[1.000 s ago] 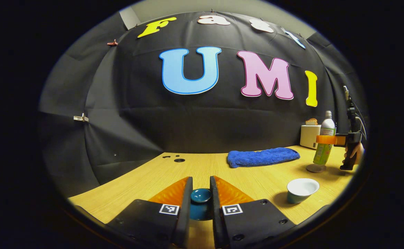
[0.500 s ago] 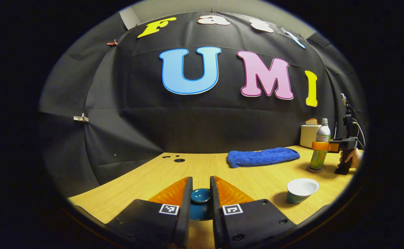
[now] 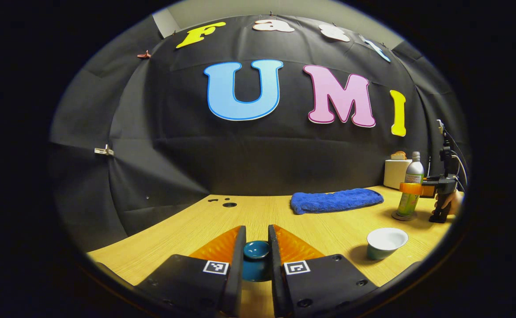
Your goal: Open the teacup lid with one hand, grasp the water bottle and pour water into the teacup with the other hand; after pouring, place the water bottle on the coaster and then close the teacup lid.
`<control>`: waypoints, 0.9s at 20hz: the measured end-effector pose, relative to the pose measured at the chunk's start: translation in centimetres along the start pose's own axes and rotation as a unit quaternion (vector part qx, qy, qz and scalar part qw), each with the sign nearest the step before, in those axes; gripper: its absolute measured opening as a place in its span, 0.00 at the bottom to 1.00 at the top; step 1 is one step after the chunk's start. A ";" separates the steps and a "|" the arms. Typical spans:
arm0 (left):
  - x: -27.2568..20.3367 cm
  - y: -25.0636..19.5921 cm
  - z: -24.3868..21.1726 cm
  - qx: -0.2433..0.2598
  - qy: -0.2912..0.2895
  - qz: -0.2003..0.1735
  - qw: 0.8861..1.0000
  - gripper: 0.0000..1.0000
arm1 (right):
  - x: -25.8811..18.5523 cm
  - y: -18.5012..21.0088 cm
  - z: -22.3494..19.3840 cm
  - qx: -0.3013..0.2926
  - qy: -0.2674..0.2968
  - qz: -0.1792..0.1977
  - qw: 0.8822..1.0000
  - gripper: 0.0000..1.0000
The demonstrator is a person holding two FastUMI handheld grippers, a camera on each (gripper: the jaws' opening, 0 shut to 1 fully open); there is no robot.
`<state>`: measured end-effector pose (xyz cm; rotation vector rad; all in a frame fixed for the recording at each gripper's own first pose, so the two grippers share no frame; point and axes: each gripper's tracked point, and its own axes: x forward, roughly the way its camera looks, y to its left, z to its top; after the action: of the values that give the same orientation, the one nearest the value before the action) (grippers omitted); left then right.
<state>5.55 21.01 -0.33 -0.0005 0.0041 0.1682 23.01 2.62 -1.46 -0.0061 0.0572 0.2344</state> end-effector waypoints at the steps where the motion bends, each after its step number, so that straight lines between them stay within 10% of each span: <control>1: 0.0 0.0 0.0 0.000 0.000 0.001 1.000 0.34 | 0.0 0.0 -0.1 0.005 0.002 0.002 1.000 0.83; 9: 0.0 0.1 0.0 -0.001 0.000 0.004 1.000 0.31 | -1.1 -0.2 -0.6 -0.004 0.019 -0.007 1.000 1.00; 18: 0.0 0.1 0.0 -0.001 0.000 0.004 1.000 0.31 | -4.3 -0.7 -1.0 -0.013 0.045 -0.029 0.998 0.96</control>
<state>5.50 21.07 -0.32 -0.0022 0.0039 0.1760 18.94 0.93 -2.25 -0.0447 0.1443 0.1765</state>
